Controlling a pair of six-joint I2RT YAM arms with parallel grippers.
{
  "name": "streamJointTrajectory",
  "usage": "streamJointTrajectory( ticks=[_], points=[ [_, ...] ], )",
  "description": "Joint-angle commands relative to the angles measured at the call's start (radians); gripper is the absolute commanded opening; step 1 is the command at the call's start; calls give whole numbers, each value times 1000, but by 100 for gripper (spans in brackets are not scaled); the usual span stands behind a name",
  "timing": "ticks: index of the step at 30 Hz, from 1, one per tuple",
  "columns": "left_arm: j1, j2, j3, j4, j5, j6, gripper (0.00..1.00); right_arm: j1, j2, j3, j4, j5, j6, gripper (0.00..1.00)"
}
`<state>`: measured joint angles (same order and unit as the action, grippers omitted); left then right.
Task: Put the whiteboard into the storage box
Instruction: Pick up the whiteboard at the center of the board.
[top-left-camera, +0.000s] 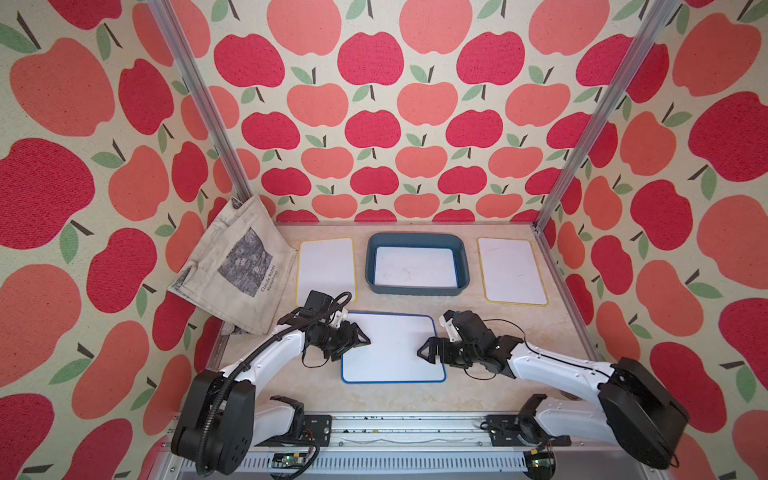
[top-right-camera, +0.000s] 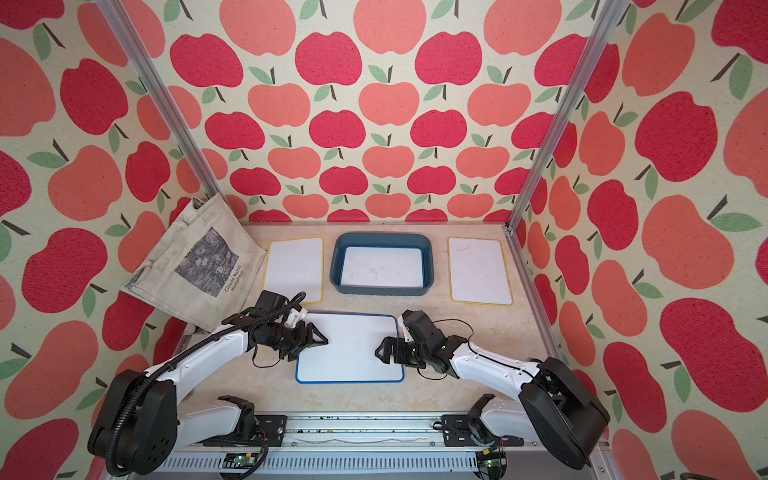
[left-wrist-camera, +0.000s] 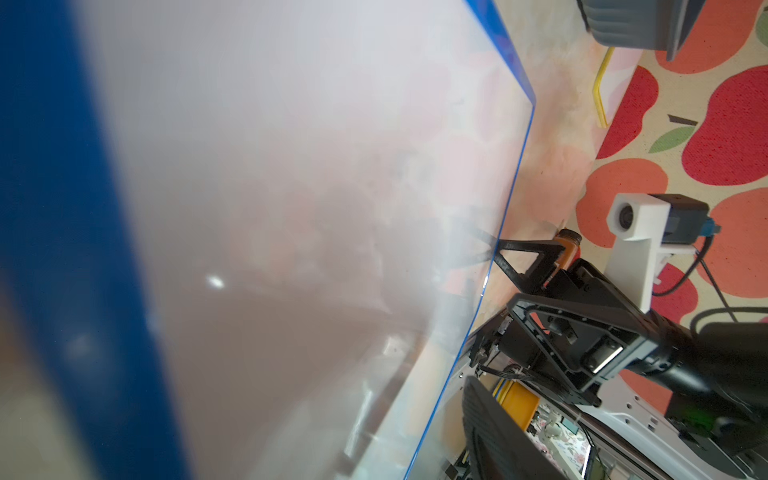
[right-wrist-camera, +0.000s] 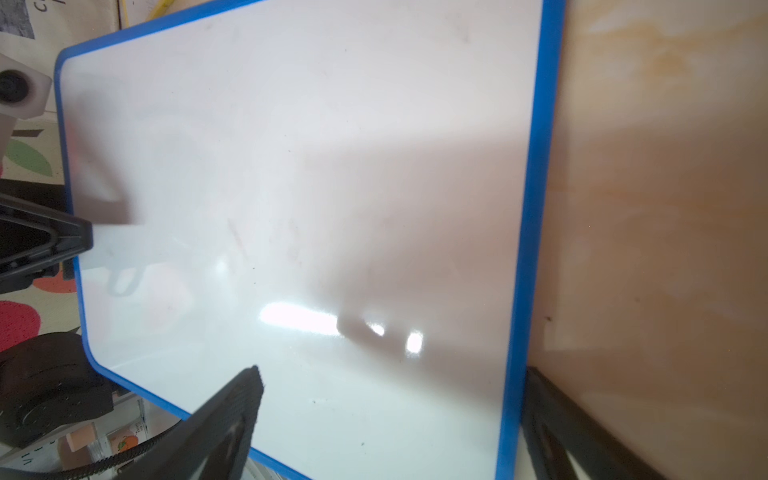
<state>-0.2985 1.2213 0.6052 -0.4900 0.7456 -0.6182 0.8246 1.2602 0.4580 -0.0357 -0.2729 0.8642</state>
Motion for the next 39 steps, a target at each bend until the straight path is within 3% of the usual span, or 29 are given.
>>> streamJointTrajectory(
  ticks=[1, 14, 22, 31, 39],
  points=[
    [1, -23, 4, -15, 77, 2, 66, 3, 75, -61, -50, -46, 25, 99],
    [91, -127, 49, -176, 85, 34, 69, -5, 108, -75, -37, -51, 13, 99],
    [105, -127, 60, -193, 122, 45, 66, -10, 153, -79, -4, -72, 9, 99],
    [147, -165, 133, -336, 124, 114, 63, -16, 136, -97, -6, -66, 4, 99],
    [161, -157, 124, -323, 155, 114, 57, -19, 111, -115, -4, -59, 6, 99]
  ],
)
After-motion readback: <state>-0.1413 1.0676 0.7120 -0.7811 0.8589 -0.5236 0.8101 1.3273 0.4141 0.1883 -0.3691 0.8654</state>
